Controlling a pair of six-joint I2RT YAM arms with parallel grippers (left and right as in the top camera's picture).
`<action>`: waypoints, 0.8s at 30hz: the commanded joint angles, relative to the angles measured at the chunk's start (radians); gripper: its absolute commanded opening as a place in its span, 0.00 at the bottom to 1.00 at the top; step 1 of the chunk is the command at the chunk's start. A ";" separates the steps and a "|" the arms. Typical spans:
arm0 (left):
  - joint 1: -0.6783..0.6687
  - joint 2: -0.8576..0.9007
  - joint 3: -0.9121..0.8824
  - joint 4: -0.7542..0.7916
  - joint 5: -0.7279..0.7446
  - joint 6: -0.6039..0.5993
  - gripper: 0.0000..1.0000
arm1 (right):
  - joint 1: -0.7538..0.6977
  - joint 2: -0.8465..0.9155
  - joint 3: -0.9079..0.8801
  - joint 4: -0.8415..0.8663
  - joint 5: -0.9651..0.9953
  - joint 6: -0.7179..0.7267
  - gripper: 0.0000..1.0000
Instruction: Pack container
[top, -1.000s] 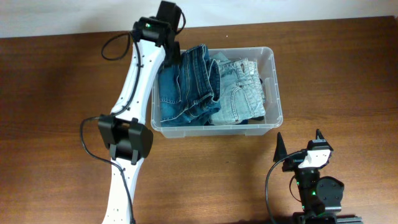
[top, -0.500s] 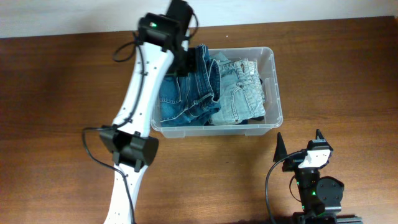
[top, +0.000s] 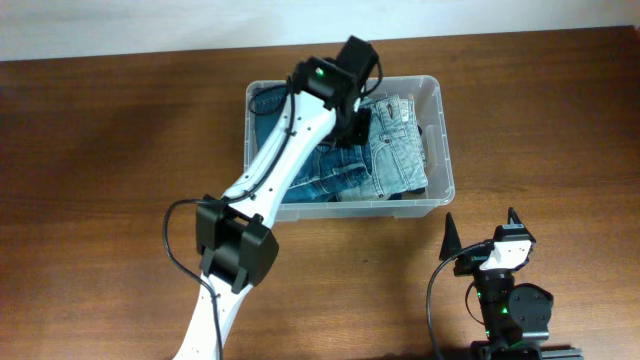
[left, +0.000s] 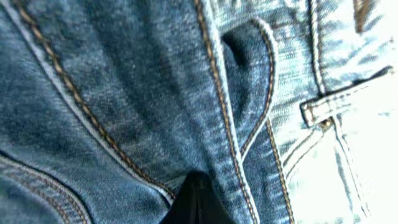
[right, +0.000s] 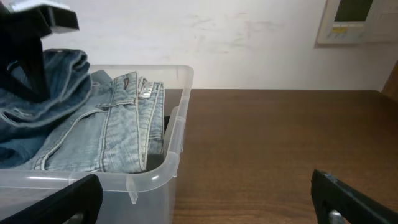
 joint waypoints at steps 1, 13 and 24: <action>-0.026 0.032 -0.114 0.019 0.013 0.012 0.01 | -0.006 -0.009 -0.005 -0.005 0.002 -0.003 0.99; 0.036 -0.046 0.110 0.038 -0.154 0.013 0.01 | -0.006 -0.008 -0.005 -0.005 0.002 -0.003 0.98; 0.082 -0.048 0.074 0.245 -0.154 0.012 0.01 | -0.006 -0.008 -0.005 -0.005 0.002 -0.003 0.98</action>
